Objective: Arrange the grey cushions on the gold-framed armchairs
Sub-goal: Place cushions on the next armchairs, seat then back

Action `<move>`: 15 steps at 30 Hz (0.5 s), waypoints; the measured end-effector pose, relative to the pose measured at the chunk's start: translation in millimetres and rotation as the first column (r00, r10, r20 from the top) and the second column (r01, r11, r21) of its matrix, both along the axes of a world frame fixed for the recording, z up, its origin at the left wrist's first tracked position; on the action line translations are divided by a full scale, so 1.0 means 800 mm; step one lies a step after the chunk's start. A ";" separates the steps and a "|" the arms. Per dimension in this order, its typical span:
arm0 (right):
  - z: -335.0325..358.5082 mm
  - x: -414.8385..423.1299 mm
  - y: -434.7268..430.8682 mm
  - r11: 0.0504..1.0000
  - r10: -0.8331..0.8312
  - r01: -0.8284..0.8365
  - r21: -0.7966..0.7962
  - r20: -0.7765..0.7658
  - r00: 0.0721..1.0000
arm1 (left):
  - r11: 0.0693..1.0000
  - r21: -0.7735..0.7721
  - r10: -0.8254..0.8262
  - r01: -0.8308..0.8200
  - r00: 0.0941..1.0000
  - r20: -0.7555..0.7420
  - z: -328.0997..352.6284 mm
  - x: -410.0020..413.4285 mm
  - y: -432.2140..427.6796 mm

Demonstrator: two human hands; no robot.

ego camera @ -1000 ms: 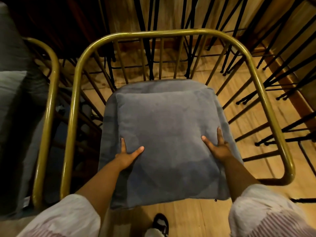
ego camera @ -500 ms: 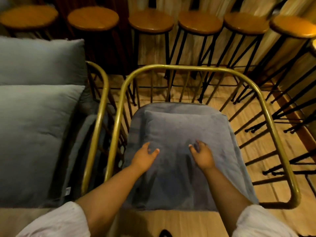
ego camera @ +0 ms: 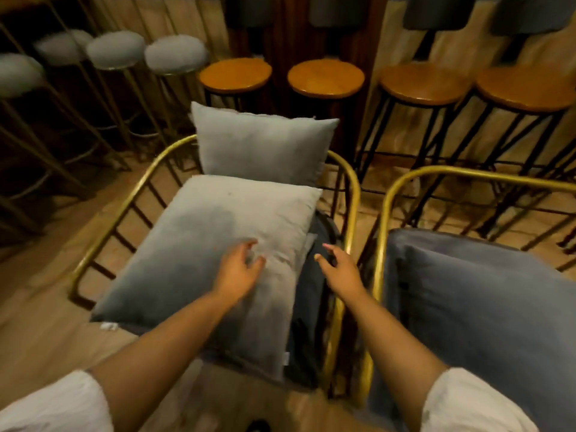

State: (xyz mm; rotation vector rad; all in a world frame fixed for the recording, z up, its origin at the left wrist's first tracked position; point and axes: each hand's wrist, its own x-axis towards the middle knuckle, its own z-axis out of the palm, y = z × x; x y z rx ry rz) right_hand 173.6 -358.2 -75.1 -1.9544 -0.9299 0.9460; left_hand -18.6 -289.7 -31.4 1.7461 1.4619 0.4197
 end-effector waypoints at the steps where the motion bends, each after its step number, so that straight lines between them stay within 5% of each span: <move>1: -0.004 -0.021 0.023 1.000 0.019 -0.019 -0.008 -0.018 1.000 | 0.999 0.004 0.043 -0.043 0.999 -0.012 0.003 -0.026 0.023; 6: -0.009 -0.089 0.109 0.985 -0.149 0.130 -0.109 -0.189 0.971 | 0.983 0.036 0.185 -0.182 0.975 -0.122 0.003 -0.129 0.134; 12: -0.036 -0.095 0.146 0.921 -0.375 0.339 -0.195 -0.203 0.904 | 0.944 -0.260 0.144 -0.205 0.961 -0.236 -0.034 -0.182 0.220; 15: -0.049 -0.089 0.143 0.917 -0.395 0.369 -0.149 -0.236 0.888 | 0.920 -0.335 0.172 -0.205 0.977 -0.128 -0.041 -0.182 0.229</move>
